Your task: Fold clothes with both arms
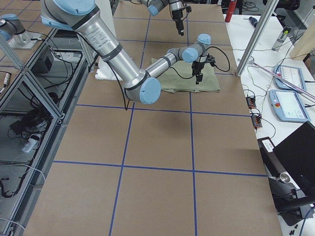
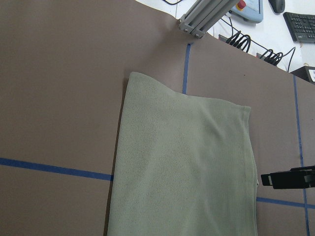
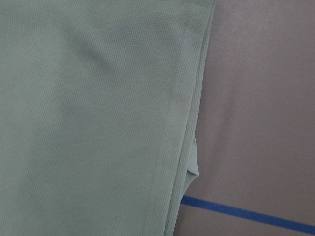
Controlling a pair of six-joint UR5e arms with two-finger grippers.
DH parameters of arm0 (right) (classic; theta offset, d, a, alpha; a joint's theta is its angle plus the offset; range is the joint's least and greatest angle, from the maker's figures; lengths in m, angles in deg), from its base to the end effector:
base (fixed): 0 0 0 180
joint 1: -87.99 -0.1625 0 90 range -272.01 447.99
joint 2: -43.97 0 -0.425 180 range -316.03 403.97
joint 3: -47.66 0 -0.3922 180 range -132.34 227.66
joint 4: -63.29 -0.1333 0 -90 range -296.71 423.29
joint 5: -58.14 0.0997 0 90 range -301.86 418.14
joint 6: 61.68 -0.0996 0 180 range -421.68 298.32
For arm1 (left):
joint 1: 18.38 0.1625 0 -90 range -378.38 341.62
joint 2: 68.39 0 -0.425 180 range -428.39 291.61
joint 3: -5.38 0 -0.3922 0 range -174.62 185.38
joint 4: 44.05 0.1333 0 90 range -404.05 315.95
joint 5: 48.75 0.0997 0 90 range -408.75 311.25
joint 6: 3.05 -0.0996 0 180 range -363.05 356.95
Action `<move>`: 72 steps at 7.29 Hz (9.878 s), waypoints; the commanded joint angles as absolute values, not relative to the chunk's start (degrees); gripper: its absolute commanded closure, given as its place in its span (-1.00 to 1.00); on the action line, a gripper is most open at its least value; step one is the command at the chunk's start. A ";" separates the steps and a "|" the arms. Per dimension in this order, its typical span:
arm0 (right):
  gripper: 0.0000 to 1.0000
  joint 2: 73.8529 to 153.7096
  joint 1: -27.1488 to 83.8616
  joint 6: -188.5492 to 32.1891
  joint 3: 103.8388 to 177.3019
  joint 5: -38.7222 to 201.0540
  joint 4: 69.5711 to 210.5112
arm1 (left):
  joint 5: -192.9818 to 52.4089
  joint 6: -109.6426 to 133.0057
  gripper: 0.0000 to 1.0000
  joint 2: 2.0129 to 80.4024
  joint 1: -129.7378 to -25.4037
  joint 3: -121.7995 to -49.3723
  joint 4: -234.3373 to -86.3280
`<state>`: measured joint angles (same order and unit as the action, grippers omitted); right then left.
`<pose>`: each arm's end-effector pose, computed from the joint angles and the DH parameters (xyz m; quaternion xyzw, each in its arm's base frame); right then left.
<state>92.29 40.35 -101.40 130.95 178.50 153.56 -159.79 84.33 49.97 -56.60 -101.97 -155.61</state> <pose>-0.4339 -0.5989 0.2690 0.0530 -0.3775 -0.0993 0.9192 0.4110 -0.4478 0.1997 0.0475 0.5634 -0.1539 0.8103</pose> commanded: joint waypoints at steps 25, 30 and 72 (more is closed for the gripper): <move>-1.00 98.55 41.49 -109.58 141.62 180.22 152.94 | -149.13 109.63 0.83 49.91 -37.36 -95.86 -152.16; -1.00 103.90 44.81 -121.46 144.07 179.27 145.36 | -149.12 108.84 1.00 49.12 -37.45 -97.18 -151.98; 1.00 112.79 67.07 -163.37 154.36 159.57 141.52 | -149.48 109.71 1.00 49.12 -37.19 -102.45 -150.66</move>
<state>112.31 67.13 -163.11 153.80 159.57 142.26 -149.49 109.68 49.44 -37.32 -101.35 -150.70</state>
